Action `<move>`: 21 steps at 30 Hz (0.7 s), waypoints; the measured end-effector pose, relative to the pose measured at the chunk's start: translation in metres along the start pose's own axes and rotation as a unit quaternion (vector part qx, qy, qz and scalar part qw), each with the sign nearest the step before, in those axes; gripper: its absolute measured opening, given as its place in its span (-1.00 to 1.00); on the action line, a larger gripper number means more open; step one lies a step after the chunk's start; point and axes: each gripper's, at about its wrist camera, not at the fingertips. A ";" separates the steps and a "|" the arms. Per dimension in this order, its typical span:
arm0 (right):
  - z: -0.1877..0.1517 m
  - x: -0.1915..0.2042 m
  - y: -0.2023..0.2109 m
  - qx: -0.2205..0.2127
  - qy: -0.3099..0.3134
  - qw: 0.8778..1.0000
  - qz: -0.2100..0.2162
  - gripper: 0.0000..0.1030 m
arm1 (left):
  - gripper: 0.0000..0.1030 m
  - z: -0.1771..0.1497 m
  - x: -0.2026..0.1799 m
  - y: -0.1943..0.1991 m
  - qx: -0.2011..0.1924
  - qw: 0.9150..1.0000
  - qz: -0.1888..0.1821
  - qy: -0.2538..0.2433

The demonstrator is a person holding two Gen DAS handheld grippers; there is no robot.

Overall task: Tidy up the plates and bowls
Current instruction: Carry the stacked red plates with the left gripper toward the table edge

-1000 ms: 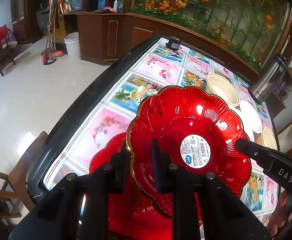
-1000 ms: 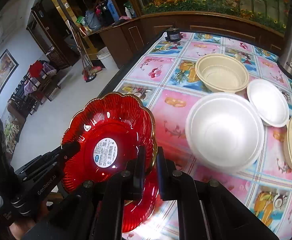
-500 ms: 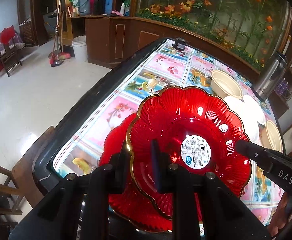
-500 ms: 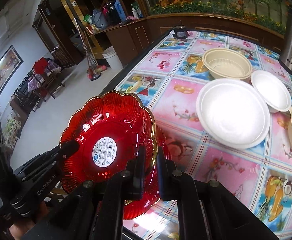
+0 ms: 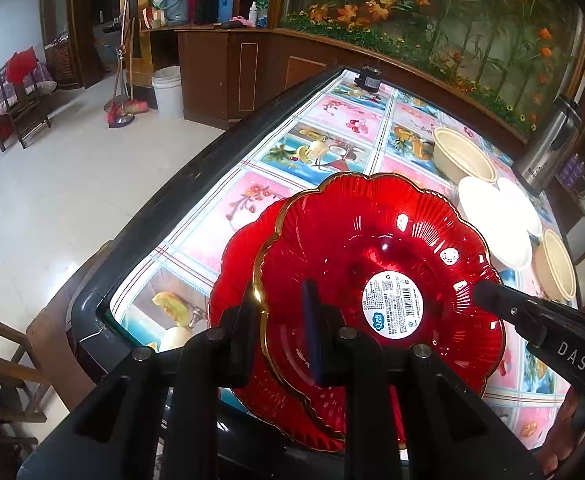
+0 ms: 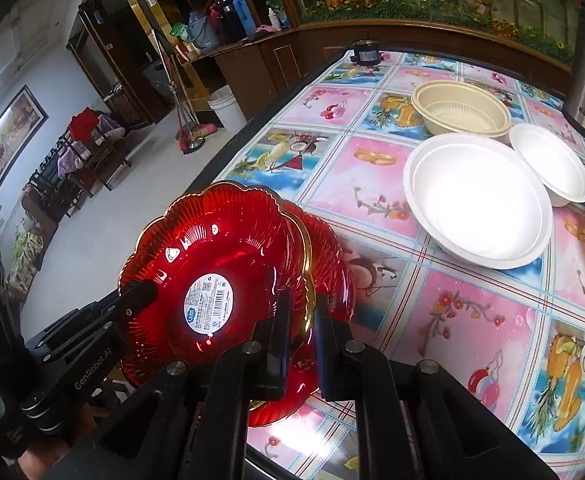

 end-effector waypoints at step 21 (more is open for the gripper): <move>-0.010 -0.006 -0.026 0.027 -0.008 1.000 -0.003 -0.81 | -0.64 -0.011 0.000 -0.019 0.021 1.000 0.011 -0.005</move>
Point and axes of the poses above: each gripper's, at about its wrist camera, not at the fingertips, and y roughly against the way its jaws point, x to its left, z to its top, and after that the axes turned 9 degrees about -z, right-handed
